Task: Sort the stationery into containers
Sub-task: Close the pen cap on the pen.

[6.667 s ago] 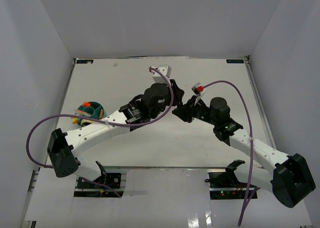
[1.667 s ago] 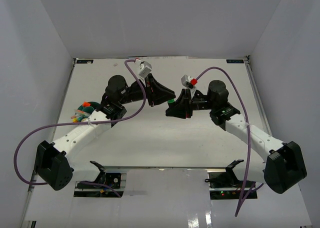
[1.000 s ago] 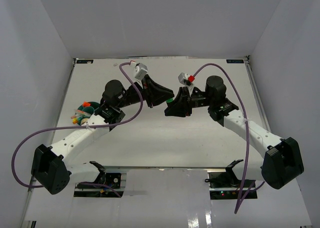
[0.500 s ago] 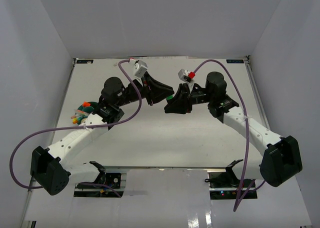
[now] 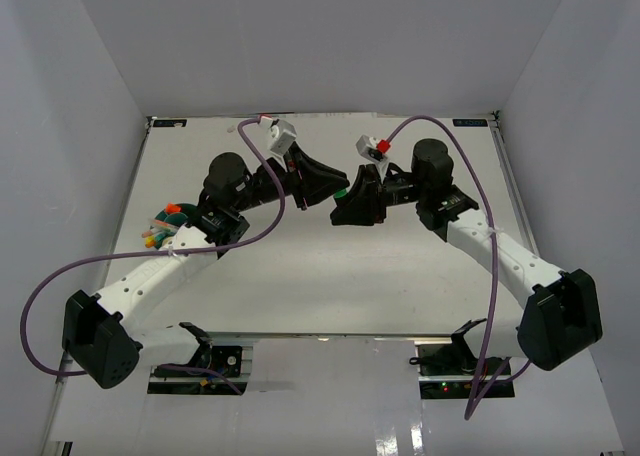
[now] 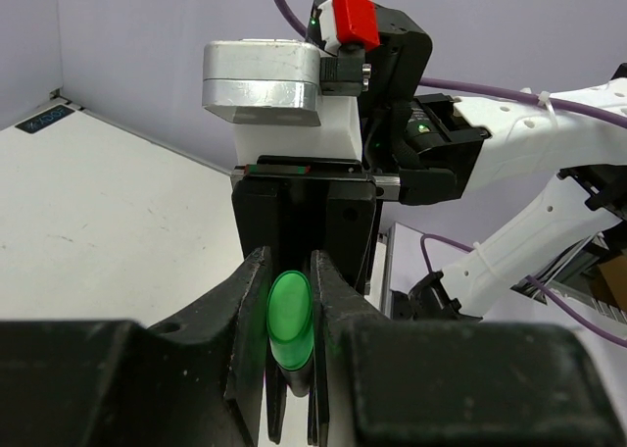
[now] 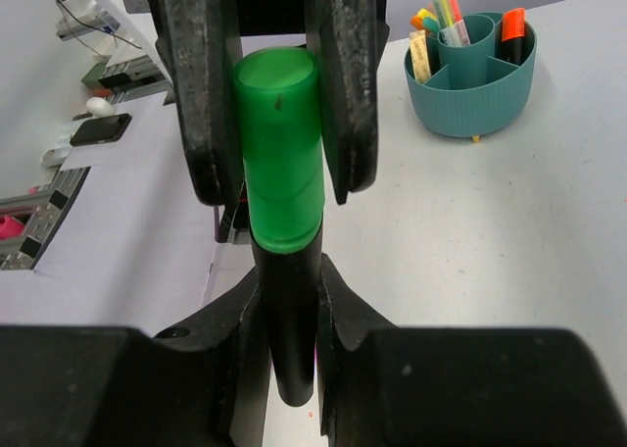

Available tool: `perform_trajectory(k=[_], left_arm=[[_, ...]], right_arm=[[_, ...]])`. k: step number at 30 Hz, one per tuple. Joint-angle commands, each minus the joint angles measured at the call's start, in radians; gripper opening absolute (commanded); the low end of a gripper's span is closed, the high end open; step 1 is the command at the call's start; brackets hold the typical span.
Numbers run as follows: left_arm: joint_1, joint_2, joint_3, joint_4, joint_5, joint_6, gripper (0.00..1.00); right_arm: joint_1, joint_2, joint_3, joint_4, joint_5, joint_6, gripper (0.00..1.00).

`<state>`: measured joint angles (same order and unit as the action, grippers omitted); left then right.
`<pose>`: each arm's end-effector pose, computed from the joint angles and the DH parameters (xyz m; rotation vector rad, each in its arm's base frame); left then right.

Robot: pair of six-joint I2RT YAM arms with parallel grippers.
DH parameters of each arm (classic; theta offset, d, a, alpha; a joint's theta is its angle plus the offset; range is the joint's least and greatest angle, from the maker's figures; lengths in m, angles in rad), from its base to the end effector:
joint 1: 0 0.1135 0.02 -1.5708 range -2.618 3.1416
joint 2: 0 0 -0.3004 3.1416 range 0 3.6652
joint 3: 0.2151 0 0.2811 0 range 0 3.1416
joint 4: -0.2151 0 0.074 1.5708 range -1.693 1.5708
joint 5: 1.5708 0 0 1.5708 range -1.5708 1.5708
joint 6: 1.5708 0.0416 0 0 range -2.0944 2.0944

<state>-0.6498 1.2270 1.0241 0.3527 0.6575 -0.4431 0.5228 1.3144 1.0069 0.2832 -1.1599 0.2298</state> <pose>0.2279 -0.2051 0.4157 0.7416 1.4216 -1.3347 0.2533 0.1900 0.3759 -1.1793 1.3573 1.4663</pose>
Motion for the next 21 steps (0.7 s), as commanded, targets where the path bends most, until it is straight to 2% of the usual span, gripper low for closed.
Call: perform_trajectory(k=[1, 8, 21], left_arm=[[-0.053, 0.040, -0.065, -0.241, 0.221, -0.006, 0.00], [-0.056, 0.058, -0.076, -0.228, 0.261, -0.031, 0.00], [-0.073, 0.103, -0.061, -0.256, 0.237, -0.060, 0.00]], right_arm=[[-0.032, -0.017, 0.159, 0.192, 0.092, 0.034, 0.08], [-0.056, 0.002, 0.226, 0.177, 0.082, 0.031, 0.08], [-0.055, 0.069, 0.346, 0.171, 0.083, 0.036, 0.08]])
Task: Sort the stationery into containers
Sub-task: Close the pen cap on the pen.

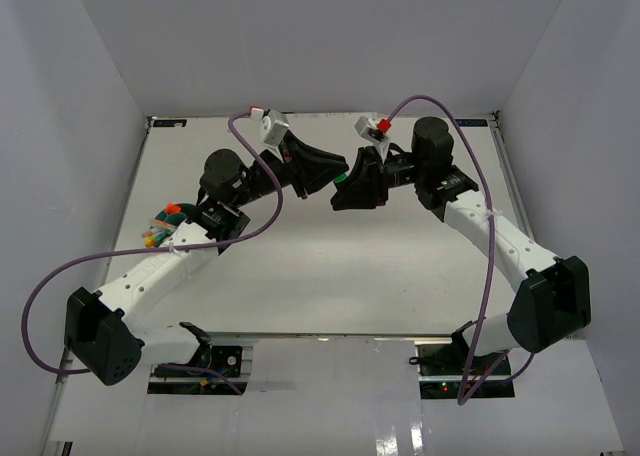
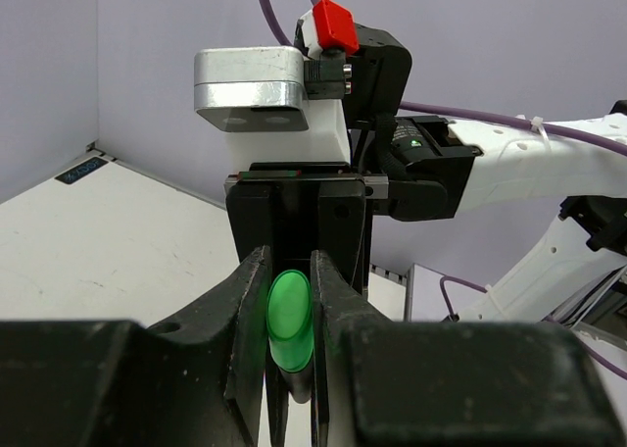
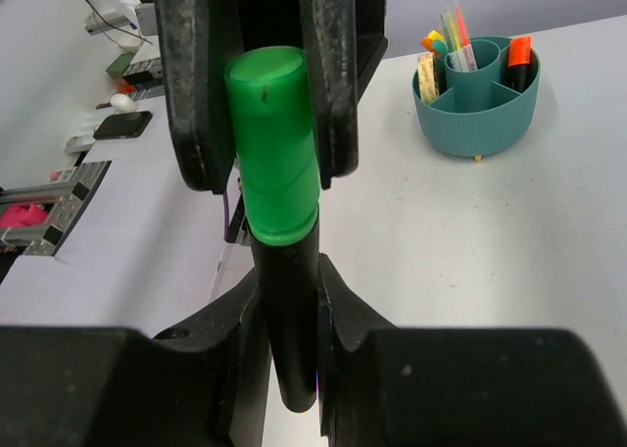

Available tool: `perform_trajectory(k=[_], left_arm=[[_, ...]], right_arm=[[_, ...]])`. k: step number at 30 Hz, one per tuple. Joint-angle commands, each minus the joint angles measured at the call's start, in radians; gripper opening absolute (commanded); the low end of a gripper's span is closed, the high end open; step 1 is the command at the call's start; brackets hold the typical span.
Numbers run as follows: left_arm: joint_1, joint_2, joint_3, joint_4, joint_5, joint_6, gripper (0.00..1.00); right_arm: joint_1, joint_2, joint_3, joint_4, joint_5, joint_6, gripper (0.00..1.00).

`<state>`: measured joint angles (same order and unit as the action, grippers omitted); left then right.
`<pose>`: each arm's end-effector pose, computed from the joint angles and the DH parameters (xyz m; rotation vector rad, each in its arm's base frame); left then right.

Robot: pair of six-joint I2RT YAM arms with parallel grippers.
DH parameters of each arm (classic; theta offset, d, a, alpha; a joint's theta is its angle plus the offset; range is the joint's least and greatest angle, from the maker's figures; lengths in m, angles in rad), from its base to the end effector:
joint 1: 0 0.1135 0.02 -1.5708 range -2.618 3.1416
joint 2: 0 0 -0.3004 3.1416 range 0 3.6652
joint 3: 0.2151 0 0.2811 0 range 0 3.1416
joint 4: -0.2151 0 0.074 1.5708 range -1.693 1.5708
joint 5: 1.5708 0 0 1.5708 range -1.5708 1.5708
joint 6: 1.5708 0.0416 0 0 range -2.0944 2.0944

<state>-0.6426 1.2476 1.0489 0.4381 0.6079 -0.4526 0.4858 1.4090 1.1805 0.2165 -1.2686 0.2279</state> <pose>0.2345 -0.2052 0.4286 0.6886 1.3389 -1.3014 0.2813 0.1934 0.4052 -1.2410 1.3122 1.5113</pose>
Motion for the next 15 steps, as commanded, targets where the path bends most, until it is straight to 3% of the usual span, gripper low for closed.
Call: perform_trajectory(k=[1, 11, 15], left_arm=[[-0.081, 0.085, -0.084, -0.348, 0.282, -0.051, 0.00], [-0.088, 0.125, -0.086, -0.374, 0.300, -0.046, 0.00], [-0.088, 0.148, -0.069, -0.462, 0.311, 0.000, 0.00]], right_arm=[[-0.018, -0.024, 0.180, 0.221, 0.196, 0.022, 0.08], [-0.019, 0.004, 0.240, 0.193, 0.206, -0.006, 0.08], [-0.019, 0.013, 0.295, 0.153, 0.207, -0.033, 0.08]])
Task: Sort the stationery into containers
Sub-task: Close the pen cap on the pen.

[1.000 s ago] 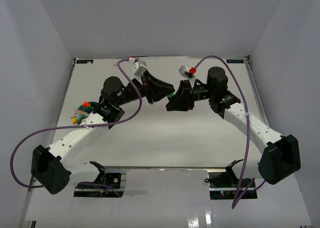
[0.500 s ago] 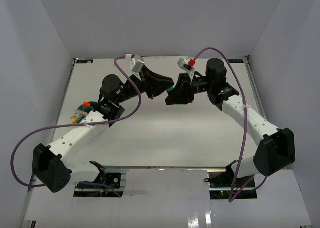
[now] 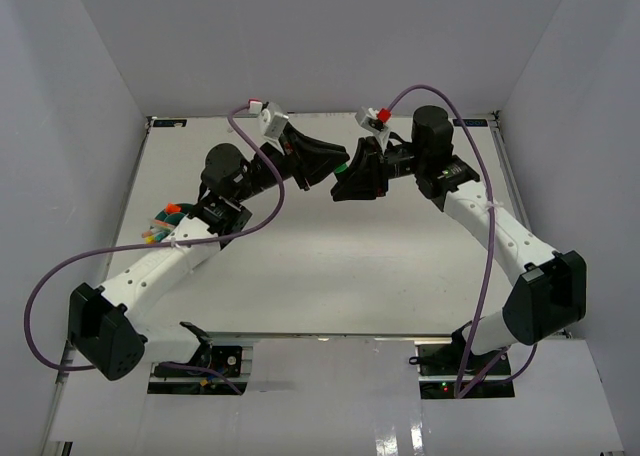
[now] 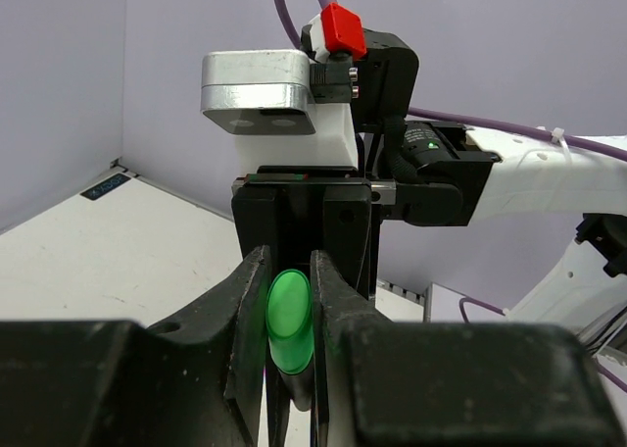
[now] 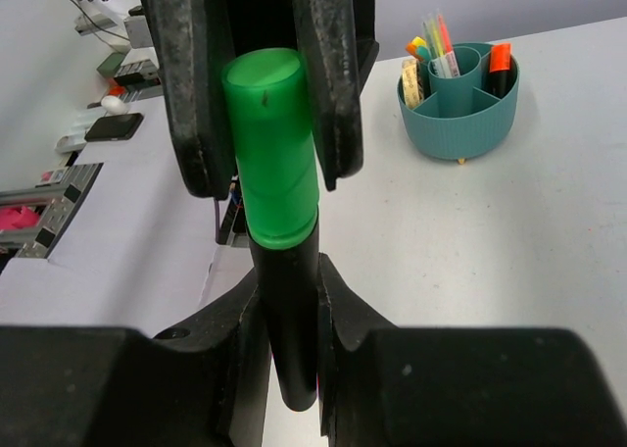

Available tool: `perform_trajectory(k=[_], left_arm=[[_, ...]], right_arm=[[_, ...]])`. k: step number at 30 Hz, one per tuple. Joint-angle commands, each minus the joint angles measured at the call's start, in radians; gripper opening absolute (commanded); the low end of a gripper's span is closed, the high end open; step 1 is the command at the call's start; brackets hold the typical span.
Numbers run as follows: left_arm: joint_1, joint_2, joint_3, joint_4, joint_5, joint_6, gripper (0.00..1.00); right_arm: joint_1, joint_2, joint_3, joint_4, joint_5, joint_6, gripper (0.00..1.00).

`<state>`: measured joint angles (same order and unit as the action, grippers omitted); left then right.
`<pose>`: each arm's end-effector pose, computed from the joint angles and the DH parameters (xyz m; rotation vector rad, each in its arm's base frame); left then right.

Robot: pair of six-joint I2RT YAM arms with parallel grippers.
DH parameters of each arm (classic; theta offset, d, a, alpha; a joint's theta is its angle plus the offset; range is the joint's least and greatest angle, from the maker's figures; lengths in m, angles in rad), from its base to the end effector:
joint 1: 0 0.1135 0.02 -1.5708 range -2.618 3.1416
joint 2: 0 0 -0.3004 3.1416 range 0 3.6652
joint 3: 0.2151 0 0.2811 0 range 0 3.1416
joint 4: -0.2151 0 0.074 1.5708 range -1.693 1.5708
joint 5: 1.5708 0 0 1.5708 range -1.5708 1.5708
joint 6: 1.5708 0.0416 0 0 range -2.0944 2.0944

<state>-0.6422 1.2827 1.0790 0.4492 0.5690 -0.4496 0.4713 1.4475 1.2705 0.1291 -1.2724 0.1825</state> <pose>0.2440 -0.2105 0.4312 0.6538 1.3369 -1.2754 0.2939 0.1944 0.4182 -1.2454 1.3160 1.4898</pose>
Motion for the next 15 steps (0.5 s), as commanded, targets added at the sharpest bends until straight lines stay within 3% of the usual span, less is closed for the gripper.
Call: perform_trajectory(k=[1, 5, 15], left_arm=[[-0.088, 0.118, -0.090, -0.495, 0.354, 0.009, 0.00], [-0.086, 0.130, -0.077, -0.569, 0.374, 0.051, 0.00], [-0.088, 0.153, -0.094, -0.566, 0.468, 0.043, 0.00]], right_arm=[[-0.007, -0.022, 0.217, 0.215, 0.208, 0.000, 0.08], [-0.007, -0.025, 0.231, 0.210, 0.203, 0.002, 0.08], [-0.007, -0.024, 0.240, 0.219, 0.219, -0.008, 0.08]])
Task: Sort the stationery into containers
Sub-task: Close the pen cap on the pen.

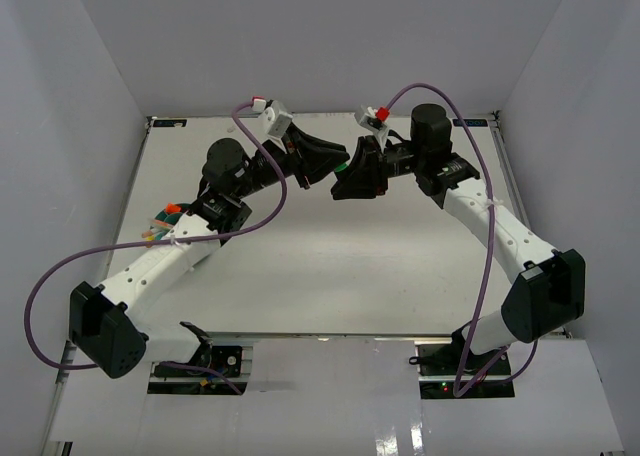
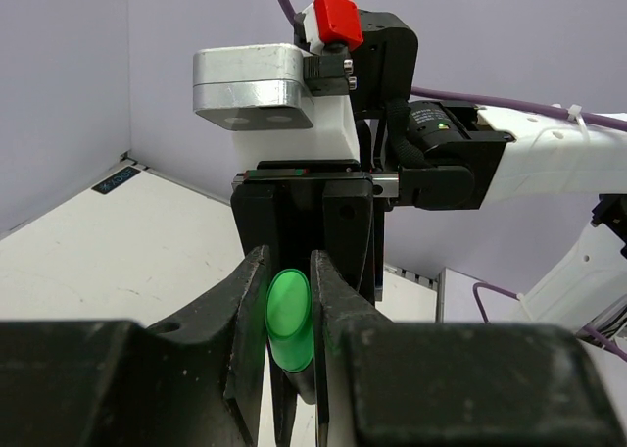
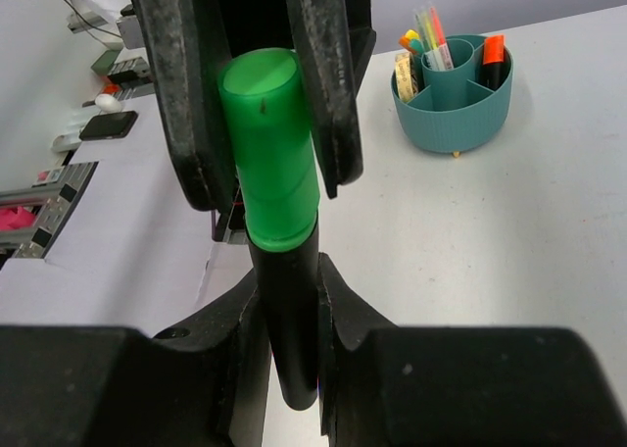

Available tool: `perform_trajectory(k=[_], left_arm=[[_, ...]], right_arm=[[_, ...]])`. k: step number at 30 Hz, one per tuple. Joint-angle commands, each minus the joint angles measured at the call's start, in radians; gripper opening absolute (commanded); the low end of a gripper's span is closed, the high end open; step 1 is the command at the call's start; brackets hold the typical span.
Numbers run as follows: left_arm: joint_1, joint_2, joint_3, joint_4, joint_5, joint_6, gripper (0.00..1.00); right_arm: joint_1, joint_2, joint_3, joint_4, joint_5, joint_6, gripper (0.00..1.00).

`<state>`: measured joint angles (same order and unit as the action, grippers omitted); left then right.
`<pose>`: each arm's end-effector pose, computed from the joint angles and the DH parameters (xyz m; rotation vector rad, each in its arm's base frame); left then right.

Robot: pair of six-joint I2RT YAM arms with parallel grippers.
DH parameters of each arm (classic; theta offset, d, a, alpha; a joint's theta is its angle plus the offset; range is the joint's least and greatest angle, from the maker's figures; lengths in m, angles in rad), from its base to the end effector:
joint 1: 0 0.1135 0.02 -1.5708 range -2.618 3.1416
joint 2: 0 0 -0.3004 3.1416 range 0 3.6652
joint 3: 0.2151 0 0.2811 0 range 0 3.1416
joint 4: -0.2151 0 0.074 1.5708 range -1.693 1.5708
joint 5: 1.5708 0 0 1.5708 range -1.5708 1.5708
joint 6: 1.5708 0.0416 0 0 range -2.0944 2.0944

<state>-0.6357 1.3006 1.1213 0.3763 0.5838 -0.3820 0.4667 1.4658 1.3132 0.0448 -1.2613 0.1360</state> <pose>0.2498 -0.2128 0.4343 0.7020 1.3549 -1.2271 0.2994 0.1952 0.4205 -1.2418 1.3451 1.4755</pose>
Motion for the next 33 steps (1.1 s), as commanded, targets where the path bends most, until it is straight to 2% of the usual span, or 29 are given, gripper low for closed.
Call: perform_trajectory(k=[1, 17, 22, 24, 27, 33], left_arm=[[-0.096, 0.135, -0.137, -0.491, 0.462, -0.023, 0.00], [-0.110, 0.167, -0.170, -0.565, 0.548, -0.004, 0.00], [-0.117, 0.169, -0.199, -0.459, 0.580, -0.081, 0.00], [-0.119, 0.166, -0.206, -0.432, 0.573, -0.127, 0.00], [-0.117, 0.149, -0.203, -0.306, 0.568, -0.202, 0.00], [-0.114, 0.167, -0.083, -0.371, 0.533, -0.132, 0.00]], right_arm=[[-0.003, -0.038, 0.207, 0.297, 0.209, 0.033, 0.08], [-0.007, -0.032, 0.288, 0.287, 0.218, 0.019, 0.08], [-0.007, -0.044, 0.279, 0.316, 0.214, 0.022, 0.08], [-0.007, -0.058, 0.261, 0.331, 0.212, 0.025, 0.08], [-0.007, -0.087, 0.210, 0.346, 0.200, 0.013, 0.08], [-0.007, -0.185, 0.000, 0.438, 0.226, 0.025, 0.08]])
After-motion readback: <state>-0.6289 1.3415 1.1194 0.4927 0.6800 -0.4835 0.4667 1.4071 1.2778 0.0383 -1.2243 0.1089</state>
